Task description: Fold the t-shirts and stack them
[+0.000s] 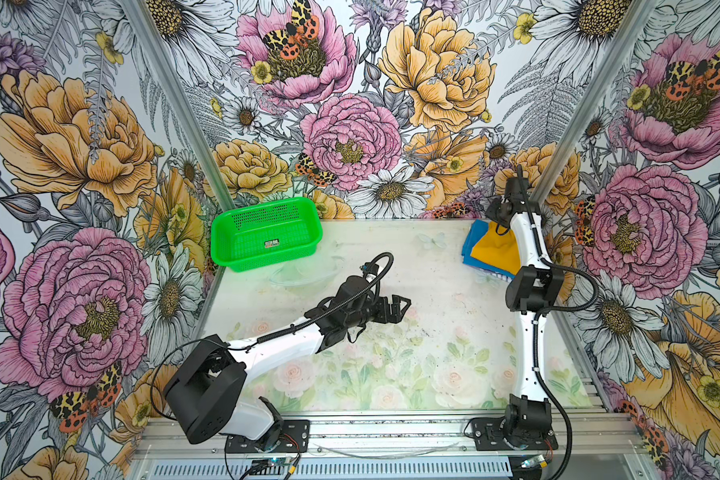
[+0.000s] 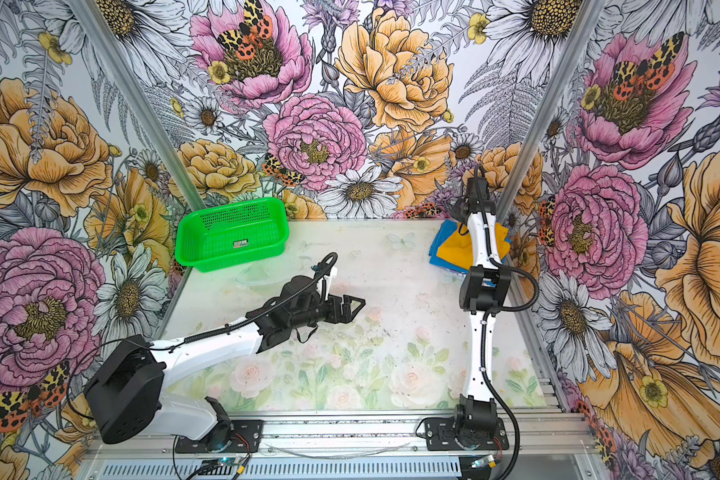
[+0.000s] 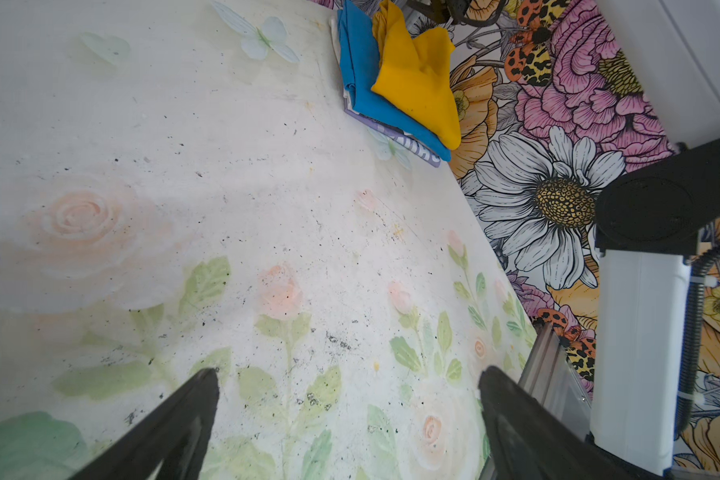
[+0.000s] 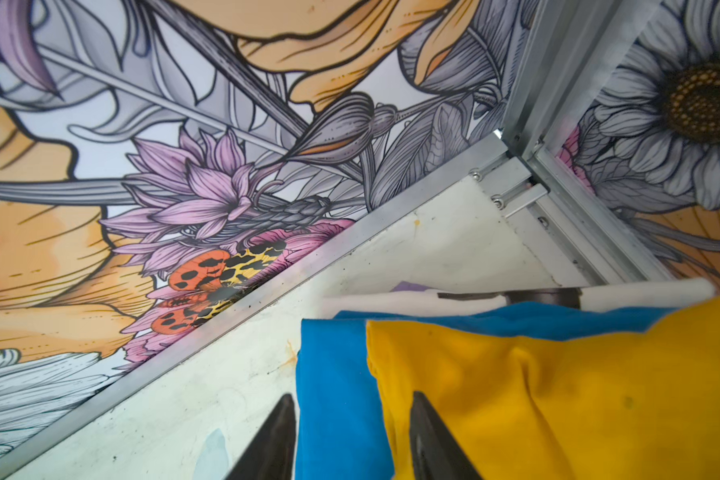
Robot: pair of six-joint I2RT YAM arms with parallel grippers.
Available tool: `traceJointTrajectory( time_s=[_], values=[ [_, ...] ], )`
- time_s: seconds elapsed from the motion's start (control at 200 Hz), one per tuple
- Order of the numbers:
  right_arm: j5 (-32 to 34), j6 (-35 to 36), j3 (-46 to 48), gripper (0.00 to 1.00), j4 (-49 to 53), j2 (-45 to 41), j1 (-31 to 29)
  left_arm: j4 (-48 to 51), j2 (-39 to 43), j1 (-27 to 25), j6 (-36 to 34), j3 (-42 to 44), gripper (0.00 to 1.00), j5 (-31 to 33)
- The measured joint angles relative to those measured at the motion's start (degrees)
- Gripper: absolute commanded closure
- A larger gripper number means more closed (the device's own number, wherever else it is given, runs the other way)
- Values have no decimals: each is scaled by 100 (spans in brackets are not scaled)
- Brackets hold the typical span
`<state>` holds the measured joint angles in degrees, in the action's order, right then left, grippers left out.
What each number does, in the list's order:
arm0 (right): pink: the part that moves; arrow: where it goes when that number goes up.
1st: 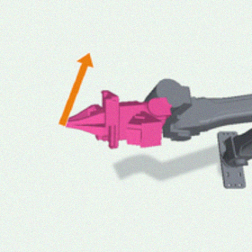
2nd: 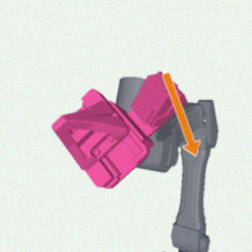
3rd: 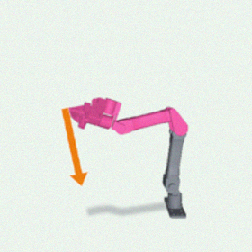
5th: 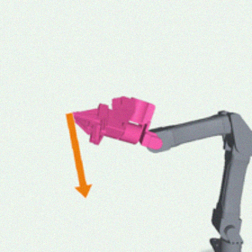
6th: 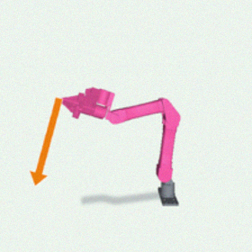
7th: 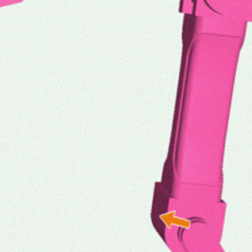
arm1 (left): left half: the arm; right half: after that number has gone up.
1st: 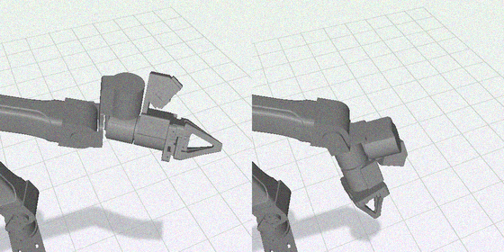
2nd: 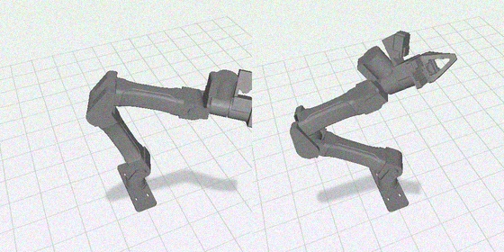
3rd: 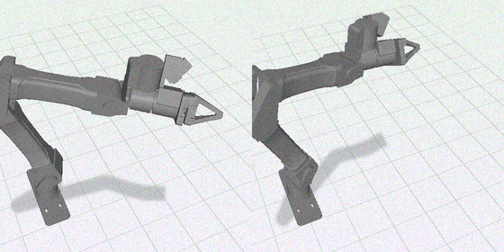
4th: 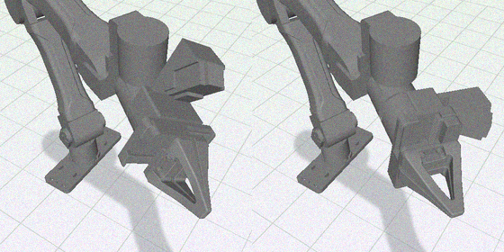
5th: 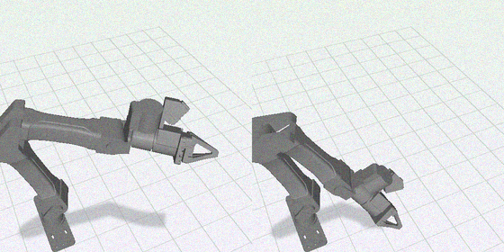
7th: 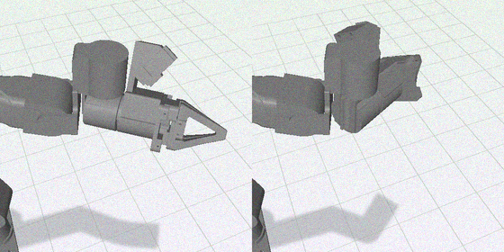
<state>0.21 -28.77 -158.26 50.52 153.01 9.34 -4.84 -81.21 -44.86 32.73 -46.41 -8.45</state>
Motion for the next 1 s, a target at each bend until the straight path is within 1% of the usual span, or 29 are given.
traceJointTrajectory(
  time_s=[0.085,0.145,0.29,0.385,0.435,0.535,0.615,0.655,0.755,0.836,1.001],
  values=[
    [4,15,0,42,-7,4,11,-15,0,0,0,4,1,-13],
    [13,11,0,44,-15,28,11,-17,9,2,2,11,1,-13],
    [85,-4,-2,53,-26,188,11,-17,118,24,17,103,1,-13],
    [116,-17,-2,55,-24,328,55,-15,181,44,26,133,1,-13],
    [120,-11,-2,59,-20,385,72,-17,201,55,39,140,1,-13],
    [153,7,0,71,-13,422,87,-20,205,66,42,149,1,-13],
    [170,-35,0,85,-24,422,87,-37,203,66,42,166,1,-13],
    [168,-7,0,89,-26,422,87,-50,203,68,42,177,1,-13],
    [144,37,0,93,-24,422,109,-59,203,81,42,186,1,-13],
    [127,151,-11,99,-28,422,107,-63,205,81,42,188,1,-13],
    [13,313,-20,100,-63,396,52,-105,205,81,42,208,1,-13]
  ],
)
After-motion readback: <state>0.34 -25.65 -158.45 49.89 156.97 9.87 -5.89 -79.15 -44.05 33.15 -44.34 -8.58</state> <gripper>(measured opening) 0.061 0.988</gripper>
